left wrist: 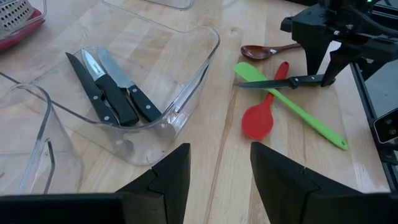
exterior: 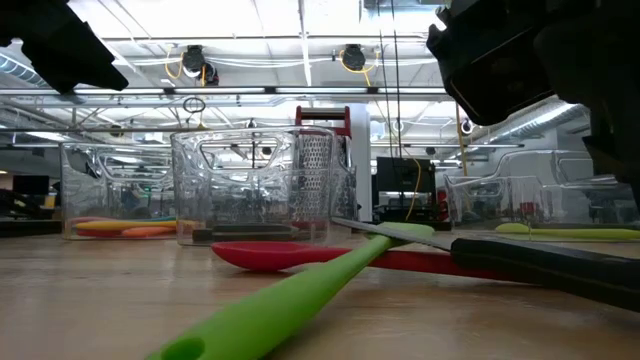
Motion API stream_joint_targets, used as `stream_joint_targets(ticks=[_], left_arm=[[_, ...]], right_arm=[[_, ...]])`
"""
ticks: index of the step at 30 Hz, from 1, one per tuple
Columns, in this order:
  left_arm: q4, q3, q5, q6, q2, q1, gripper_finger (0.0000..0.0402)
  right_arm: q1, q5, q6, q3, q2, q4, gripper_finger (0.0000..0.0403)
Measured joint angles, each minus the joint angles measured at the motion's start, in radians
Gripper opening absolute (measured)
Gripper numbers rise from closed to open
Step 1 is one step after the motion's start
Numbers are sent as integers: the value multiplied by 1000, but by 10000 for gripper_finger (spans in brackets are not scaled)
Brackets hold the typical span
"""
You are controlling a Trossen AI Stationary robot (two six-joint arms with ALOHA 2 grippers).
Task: Pick & Place Kitchen Items
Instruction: Put the black knife into the middle transparent bin
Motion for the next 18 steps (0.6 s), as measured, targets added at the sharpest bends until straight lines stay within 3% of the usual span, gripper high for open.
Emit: stream_joint_targets(ticks=[12,18], left_arm=[[0,0,0,-3,0,0,170],[0,0,0,-3,0,0,170]], right_arm=[[0,-1,0,0,0,-4,71],[0,0,0,0,0,-16,89]])
